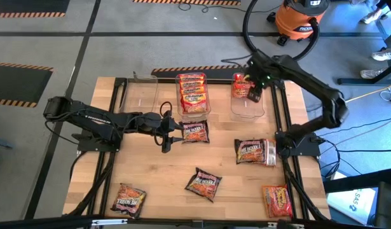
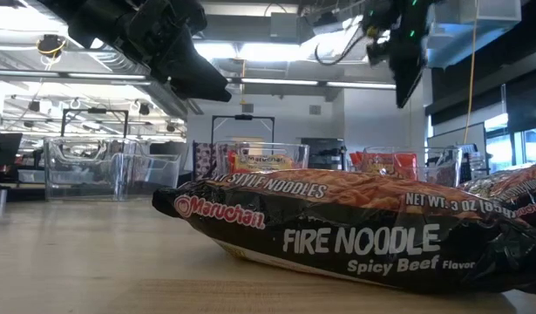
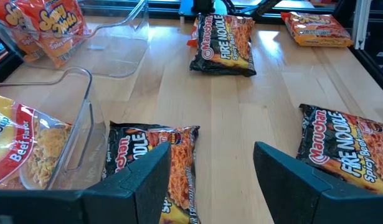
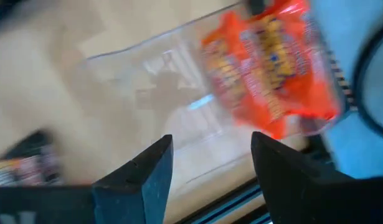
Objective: Sort Maruchan noodles
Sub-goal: Adjust the top right black noddle pack
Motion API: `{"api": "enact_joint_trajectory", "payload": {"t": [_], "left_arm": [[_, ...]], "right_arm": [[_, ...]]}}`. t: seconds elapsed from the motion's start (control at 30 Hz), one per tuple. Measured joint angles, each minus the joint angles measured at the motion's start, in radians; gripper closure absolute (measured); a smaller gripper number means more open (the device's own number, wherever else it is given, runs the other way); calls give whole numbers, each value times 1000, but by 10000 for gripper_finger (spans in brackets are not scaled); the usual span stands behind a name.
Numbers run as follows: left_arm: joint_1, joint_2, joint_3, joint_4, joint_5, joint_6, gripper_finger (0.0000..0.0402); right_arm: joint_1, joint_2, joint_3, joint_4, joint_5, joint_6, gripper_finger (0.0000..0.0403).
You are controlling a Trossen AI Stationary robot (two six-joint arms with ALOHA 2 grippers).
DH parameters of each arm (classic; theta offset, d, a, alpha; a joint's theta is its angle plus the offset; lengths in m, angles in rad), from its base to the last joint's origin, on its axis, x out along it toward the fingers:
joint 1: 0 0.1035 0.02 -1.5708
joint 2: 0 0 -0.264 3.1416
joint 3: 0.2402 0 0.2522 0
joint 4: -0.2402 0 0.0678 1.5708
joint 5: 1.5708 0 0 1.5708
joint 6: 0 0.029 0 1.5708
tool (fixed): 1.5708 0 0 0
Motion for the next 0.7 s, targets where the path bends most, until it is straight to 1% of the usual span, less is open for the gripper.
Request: {"api": "enact_joint_trajectory", "payload": {"t": [0.13, 0.27, 0.4, 0.53, 0.63, 0.7], "left_arm": [[-2, 0, 0, 0, 0, -11, 180], [-22, 0, 0, 0, -1, -53, 180], [-76, 3, 0, 2, -6, -72, 180], [-147, 24, 0, 15, -46, -97, 180], [-200, 49, -1, 15, -77, -137, 180], [-235, 70, 0, 26, -99, -172, 180]], "right_arm": [[121, -83, -15, -56, -68, 122, 205], [262, -178, -101, -55, -117, 243, 205], [425, -283, -248, -30, -113, 423, 205], [595, -373, -412, 8, -92, 612, 205], [714, -411, -525, 44, -80, 768, 205], [794, -417, -587, 71, -99, 861, 205]]}}
